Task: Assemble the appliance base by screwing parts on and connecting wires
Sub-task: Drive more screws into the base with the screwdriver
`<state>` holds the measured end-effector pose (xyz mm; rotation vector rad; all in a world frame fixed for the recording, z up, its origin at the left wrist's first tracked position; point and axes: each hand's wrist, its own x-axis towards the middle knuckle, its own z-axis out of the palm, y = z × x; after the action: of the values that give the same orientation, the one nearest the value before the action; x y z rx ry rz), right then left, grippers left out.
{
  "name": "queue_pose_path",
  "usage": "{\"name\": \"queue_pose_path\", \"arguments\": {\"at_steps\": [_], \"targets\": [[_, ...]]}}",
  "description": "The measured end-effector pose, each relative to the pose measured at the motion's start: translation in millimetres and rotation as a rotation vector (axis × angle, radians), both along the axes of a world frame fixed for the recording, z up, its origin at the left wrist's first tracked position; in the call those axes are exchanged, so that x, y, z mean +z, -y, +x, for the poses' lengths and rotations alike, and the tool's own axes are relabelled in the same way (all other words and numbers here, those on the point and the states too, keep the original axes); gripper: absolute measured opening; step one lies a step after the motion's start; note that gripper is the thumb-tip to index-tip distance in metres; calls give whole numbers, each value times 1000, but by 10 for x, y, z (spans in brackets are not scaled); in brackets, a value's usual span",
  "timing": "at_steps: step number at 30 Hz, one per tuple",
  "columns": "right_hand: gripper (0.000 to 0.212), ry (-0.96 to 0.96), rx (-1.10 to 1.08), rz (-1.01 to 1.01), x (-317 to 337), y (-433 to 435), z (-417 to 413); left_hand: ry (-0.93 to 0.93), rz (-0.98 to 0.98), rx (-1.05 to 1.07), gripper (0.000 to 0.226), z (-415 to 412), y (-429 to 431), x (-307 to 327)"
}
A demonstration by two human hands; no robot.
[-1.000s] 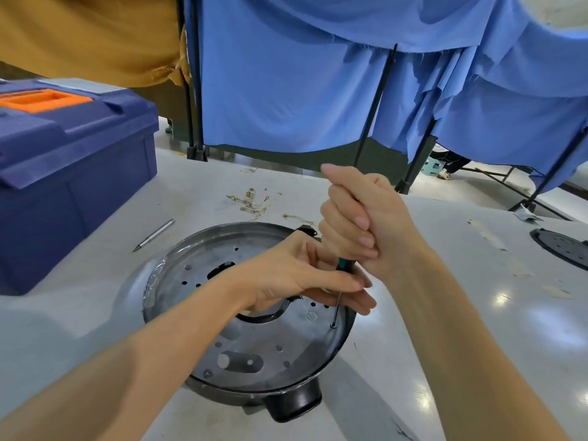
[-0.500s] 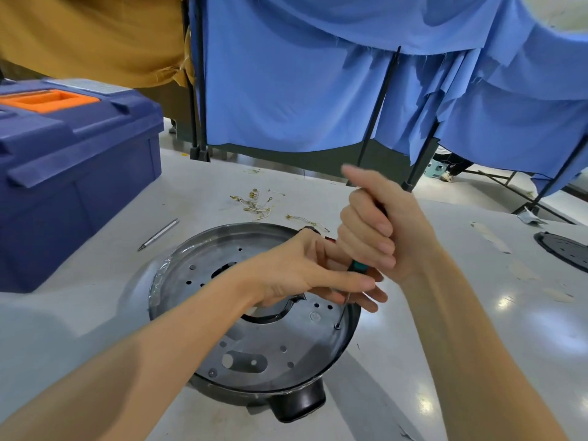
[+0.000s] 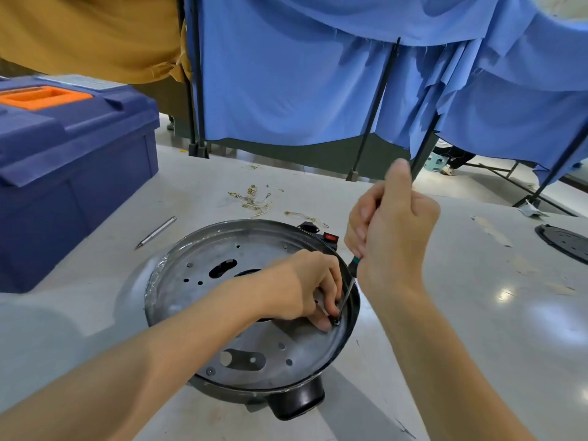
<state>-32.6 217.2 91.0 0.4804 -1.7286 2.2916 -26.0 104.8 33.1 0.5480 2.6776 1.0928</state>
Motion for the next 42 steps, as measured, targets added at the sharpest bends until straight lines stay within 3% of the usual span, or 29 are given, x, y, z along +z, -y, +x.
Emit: {"name": "queue_pose_path", "arguments": {"at_steps": [2, 4, 8, 11, 15, 19, 22, 28, 35, 39, 42], "targets": [[70, -12, -94, -6, -31, 35, 31, -10, -50, 8, 28, -3, -20, 11], [62, 26, -11, 76, -13, -21, 13, -20, -32, 25, 30, 1, -14, -10], [40, -61, 238, 393, 106, -369, -81, -23, -19, 15, 28, 11, 21, -25], [27, -195, 293, 662, 185, -624, -87, -77, -52, -26, 18, 3, 22, -23], [31, -355, 147, 755, 193, -655, -7, -124, -89, -52, 13, -19, 24, -43], [41, -519, -78, 835, 128, -502, 57, -62, -16, -17, 27, -6, 43, -37], [43, -517, -133, 935, 131, -508, 87, -45, -13, -5, 28, -9, 39, -45], [24, -410, 89, 921, 213, -748, 105, -54, -8, -13, 24, -4, 36, -42], [35, -446, 32, 926, 167, -732, 85, -20, 3, 14, 31, -4, 37, -49], [14, -407, 117, 854, 95, -732, 55, -45, 6, -17, 27, 3, 48, -39], [18, -415, 29, 804, 41, -744, 57, -48, 18, -23, 25, 12, 54, -30]]}}
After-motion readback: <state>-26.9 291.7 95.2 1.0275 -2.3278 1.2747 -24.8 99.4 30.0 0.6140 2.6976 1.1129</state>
